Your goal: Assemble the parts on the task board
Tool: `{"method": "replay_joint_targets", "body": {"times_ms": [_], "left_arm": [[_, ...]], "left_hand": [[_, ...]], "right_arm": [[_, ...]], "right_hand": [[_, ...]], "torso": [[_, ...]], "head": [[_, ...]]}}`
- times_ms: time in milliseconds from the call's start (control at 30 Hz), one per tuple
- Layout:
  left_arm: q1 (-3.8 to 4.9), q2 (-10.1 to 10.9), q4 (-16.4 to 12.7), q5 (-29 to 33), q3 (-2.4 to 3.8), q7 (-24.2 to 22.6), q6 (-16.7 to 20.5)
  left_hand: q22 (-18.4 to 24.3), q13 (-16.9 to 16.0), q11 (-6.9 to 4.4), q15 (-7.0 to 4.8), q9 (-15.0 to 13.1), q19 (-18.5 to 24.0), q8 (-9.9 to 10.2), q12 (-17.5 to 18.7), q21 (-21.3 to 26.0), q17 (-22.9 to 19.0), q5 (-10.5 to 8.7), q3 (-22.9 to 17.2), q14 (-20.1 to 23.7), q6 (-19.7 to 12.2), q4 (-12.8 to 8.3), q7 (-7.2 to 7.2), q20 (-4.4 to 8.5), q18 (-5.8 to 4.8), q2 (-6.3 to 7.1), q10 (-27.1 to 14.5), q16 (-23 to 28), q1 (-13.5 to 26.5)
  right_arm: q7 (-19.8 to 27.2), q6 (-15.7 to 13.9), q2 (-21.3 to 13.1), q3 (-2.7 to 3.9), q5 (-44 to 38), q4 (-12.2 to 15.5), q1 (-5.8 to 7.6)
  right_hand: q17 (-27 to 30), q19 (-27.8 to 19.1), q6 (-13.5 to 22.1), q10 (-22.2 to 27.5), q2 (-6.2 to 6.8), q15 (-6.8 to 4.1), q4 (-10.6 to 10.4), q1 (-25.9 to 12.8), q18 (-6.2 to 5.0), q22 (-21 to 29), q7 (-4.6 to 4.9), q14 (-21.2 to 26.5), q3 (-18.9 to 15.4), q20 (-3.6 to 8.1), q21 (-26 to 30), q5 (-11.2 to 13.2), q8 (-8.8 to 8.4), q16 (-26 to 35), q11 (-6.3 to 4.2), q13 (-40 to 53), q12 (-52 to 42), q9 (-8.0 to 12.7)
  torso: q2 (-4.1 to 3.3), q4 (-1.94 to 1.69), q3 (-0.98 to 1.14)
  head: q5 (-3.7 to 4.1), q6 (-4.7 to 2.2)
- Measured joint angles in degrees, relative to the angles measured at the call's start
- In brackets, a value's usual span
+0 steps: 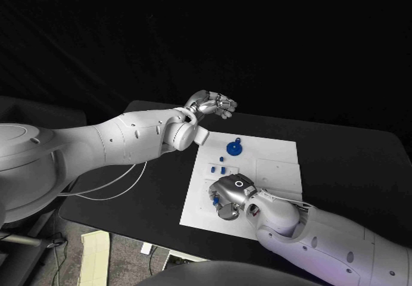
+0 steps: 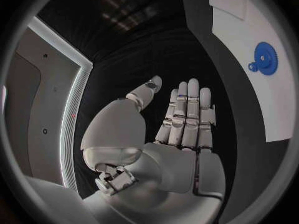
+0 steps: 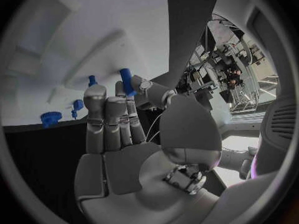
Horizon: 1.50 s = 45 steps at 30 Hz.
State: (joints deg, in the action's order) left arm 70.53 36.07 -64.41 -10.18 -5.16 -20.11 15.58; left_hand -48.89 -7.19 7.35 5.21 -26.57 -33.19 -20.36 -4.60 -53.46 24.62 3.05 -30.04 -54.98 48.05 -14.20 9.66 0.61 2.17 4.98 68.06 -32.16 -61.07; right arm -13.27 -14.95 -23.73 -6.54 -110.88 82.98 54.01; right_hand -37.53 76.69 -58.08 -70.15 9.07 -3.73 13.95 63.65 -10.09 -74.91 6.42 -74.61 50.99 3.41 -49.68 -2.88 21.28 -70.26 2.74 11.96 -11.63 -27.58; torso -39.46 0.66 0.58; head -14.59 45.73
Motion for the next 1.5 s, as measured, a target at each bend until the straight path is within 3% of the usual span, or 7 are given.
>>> {"method": "replay_joint_targets", "body": {"times_ms": [267, 333, 400, 567, 1167, 1367, 1500], "left_arm": [[0.0, 0.0, 0.0, 0.0, 0.0, 0.0, 0.0], [0.0, 0.0, 0.0, 0.0, 0.0, 0.0, 0.0], [0.0, 0.0, 0.0, 0.0, 0.0, 0.0, 0.0], [0.0, 0.0, 0.1, 0.0, 0.0, 0.1, 0.0], [0.0, 0.2, 0.1, 0.0, -0.01, 0.1, -0.3], [-0.01, 0.3, 0.2, 0.0, -0.01, 0.2, -0.4], [-0.1, 0.4, 0.3, 0.0, -0.01, 0.2, -0.5]], "left_hand": [[0.0, 0.0, 0.0, 0.0, 0.1, 0.0, 0.0, 0.0, 0.0, 0.1, 0.0, 0.0, 0.0, 0.0, 0.0, 0.01, 0.0, 0.0, 0.0, 0.0, 0.0, 0.0], [0.0, 0.0, 0.0, 0.0, 0.1, 0.0, 0.0, 0.0, 0.0, 0.1, 0.0, 0.0, 0.0, 0.0, 0.0, 0.01, 0.0, 0.01, 0.0, 0.0, 0.0, 0.0], [0.0, 0.0, 0.0, 0.0, 0.0, 0.0, 0.0, 0.0, 0.0, 0.1, 0.0, 0.0, 0.0, 0.0, 0.0, 0.01, 0.0, 0.0, 0.0, 0.0, 0.2, 0.0], [0.0, 0.0, 0.0, 0.0, 0.1, 0.0, 0.0, 0.0, 0.0, 0.1, 0.0, -0.2, 0.0, 0.0, -0.2, 0.01, 0.0, 0.0, 0.0, 0.0, 0.2, 0.0], [0.0, 0.0, 0.0, 0.0, 0.1, 0.0, 0.0, 0.0, 0.0, 0.2, 0.0, 0.0, 0.0, 0.0, -0.3, 0.03, 0.0, 0.0, 0.0, 0.0, 0.2, 0.0], [0.0, 0.0, 0.0, 0.0, 0.1, 0.0, 0.0, 0.0, 0.0, 0.3, 0.0, 0.0, 0.0, 0.0, -0.3, 0.03, 0.0, 0.0, 0.0, 0.0, 0.2, 0.0], [0.0, 0.1, 0.0, 0.0, 0.1, 0.0, 0.0, 0.0, 0.0, 0.3, 0.0, 0.0, 0.0, 0.0, -0.3, 0.03, 0.0, 0.0, 0.0, 0.0, 0.2, 0.0]], "right_arm": [[0.3, -0.6, -0.2, -0.05, 0.7, -0.2, -0.03], [0.5, -0.8, -0.2, -0.1, 1.1, -0.2, -0.04], [0.7, -0.9, -0.3, -0.2, 1.5, -0.2, -0.11], [1.3, -1.5, -0.4, -0.33, 2.6, -0.3, -0.29], [2.5, -5.8, -3.7, -0.04, 5.4, 2.3, 0.07], [3.8, -7.3, -6.2, 1.97, 9.3, 4.8, 1.36], [5.1, -7.5, -8.8, 4.11, 14.5, 6.8, 2.39]], "right_hand": [[0.4, -0.1, 0.2, 0.0, 1.56, 0.11, 0.2, -0.9, 0.0, 0.0, 0.0, 0.3, 0.6, -0.02, 0.0, -0.2, -0.21, 0.0, 0.0, 0.2, 0.1, 0.0], [0.5, -0.2, 1.5, 0.1, 3.33, 0.37, 0.8, -2.0, 0.0, 0.0, 0.83, 0.6, -1.4, -0.03, 0.0, -1.6, -1.43, 0.0, 0.13, -0.2, 0.9, 0.4], [0.6, -0.6, 3.5, 1.6, 4.56, 1.24, 1.7, -2.5, 0.57, 0.0, 1.69, 0.9, -3.7, -0.03, 0.0, -2.7, -2.63, 0.0, 1.53, -0.9, 2.2, 1.1], [1.1, -1.3, 7.0, 5.6, 5.8, 2.83, 2.3, -2.9, 0.96, 0.0, 3.35, 0.9, -8.9, -0.12, 0.4, -2.9, -4.3, 0.0, 3.1, -2.3, 4.1, 1.9], [1.6, -1.7, 8.3, 7.0, 6.21, 3.37, 1.8, -2.9, 1.0, 0.0, 4.01, 1.5, -11.6, -0.37, 1.4, -3.8, -4.66, 0.3, 3.91, -3.7, 4.6, 2.3], [1.9, -1.3, 8.3, 7.0, 6.78, 3.36, -0.9, -7.0, 0.98, 0.0, 4.0, 1.5, -14.8, -0.77, 1.8, -5.4, -4.66, 0.3, 3.91, -4.2, 4.6, 2.3], [1.9, -1.3, 8.4, 6.9, 6.25, 3.36, -2.5, -9.6, 0.98, 0.0, 3.9, 1.5, -17.2, -0.82, 1.8, -6.4, -4.37, 0.3, 3.76, -4.6, 4.3, 2.3]], "torso": [[0.0, -0.01, -0.03], [0.0, -0.01, -0.03], [0.0, -0.01, -0.03], [0.0, -0.01, -0.02], [0.01, 0.0, 0.02], [0.05, 0.04, 0.04], [0.12, 0.09, 0.11]], "head": [[0.03, 0.02], [0.03, 0.02], [0.03, 0.04], [0.03, 0.05], [0.27, -0.14], [0.87, -0.77], [1.45, -1.3]]}}
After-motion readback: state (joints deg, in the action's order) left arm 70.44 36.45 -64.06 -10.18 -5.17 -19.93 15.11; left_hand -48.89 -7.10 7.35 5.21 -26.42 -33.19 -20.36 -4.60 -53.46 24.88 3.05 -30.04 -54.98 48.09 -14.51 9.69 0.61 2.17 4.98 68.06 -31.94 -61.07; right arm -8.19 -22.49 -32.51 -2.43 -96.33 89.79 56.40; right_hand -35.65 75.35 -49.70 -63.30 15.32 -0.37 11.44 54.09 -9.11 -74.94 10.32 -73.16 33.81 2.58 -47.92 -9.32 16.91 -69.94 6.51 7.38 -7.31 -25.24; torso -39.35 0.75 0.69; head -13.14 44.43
